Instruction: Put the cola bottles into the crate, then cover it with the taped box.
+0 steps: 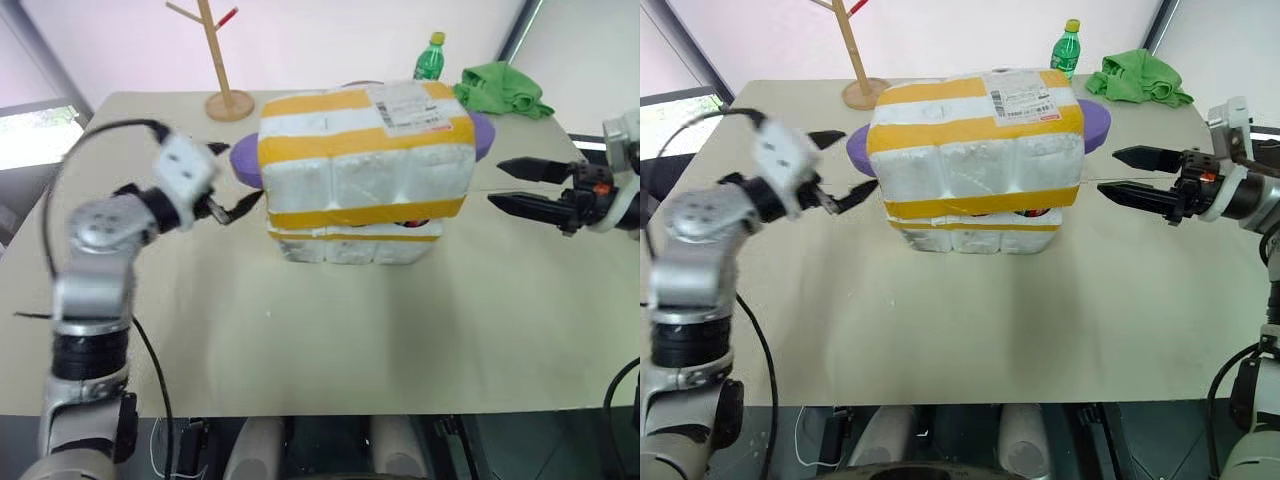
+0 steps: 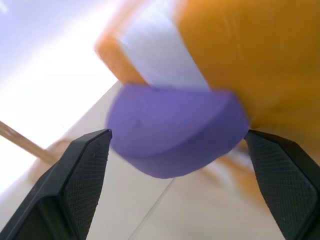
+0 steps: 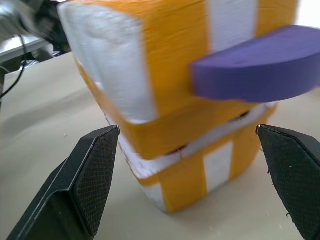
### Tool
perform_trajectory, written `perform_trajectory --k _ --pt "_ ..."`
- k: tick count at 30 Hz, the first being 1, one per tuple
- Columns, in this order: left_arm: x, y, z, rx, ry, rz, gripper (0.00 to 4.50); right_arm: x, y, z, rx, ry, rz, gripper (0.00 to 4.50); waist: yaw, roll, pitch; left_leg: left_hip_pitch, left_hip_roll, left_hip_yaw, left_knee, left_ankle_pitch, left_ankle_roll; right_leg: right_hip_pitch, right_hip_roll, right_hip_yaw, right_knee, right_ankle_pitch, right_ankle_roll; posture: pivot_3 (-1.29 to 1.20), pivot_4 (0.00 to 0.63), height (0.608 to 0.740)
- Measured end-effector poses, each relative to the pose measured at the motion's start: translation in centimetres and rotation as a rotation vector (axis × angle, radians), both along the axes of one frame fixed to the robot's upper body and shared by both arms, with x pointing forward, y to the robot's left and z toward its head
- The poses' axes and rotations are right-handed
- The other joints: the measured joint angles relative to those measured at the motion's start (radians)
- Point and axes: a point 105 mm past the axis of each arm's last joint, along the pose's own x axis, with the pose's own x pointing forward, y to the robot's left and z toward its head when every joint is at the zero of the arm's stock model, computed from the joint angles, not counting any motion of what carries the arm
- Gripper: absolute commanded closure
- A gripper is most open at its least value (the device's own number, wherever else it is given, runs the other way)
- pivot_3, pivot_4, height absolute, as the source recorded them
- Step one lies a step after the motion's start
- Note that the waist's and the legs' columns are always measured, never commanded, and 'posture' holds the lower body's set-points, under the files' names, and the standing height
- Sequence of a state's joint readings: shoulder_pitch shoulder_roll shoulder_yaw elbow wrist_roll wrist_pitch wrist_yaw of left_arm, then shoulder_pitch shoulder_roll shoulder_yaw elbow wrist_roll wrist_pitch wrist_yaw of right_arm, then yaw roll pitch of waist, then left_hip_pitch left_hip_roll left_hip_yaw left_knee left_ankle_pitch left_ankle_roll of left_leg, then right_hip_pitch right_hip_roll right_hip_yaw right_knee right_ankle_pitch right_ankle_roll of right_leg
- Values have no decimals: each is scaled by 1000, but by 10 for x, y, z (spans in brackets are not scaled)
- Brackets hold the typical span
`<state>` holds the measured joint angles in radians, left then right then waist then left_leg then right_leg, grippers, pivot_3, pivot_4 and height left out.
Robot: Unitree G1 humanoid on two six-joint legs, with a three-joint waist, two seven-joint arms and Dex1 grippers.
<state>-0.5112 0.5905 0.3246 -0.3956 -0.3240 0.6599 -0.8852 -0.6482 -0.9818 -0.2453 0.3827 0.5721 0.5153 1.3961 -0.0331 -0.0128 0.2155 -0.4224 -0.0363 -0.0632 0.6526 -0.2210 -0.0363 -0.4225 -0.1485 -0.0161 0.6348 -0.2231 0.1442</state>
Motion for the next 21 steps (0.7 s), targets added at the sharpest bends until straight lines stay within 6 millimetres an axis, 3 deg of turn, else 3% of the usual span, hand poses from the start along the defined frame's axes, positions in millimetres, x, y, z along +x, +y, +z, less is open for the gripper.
perform_trajectory --k 3,10,17,21 --pt "-24 11 14 -117 66 -70 81 0 -2 -4 -14 6 5 0 -4 0 0 1 0 0 1 0 0 2 0 0 0 0 0 0 150 740" --pt "-93 69 19 -208 322 -129 81 -1 -22 -2 -60 29 -26 0 -15 0 0 6 0 3 -4 0 0 3 0 3 -1 0 -1 0 150 740" --pt "-109 117 8 -302 441 26 81 -7 -33 -1 -101 35 6 0 -11 0 0 14 1 4 -5 -1 -1 13 -1 3 -6 -3 -5 0 150 740" --pt "-109 139 16 -347 409 95 81 -8 -35 -2 -112 34 10 0 -11 0 0 14 1 4 -6 -1 -1 11 0 3 -5 -3 -5 0 150 740"
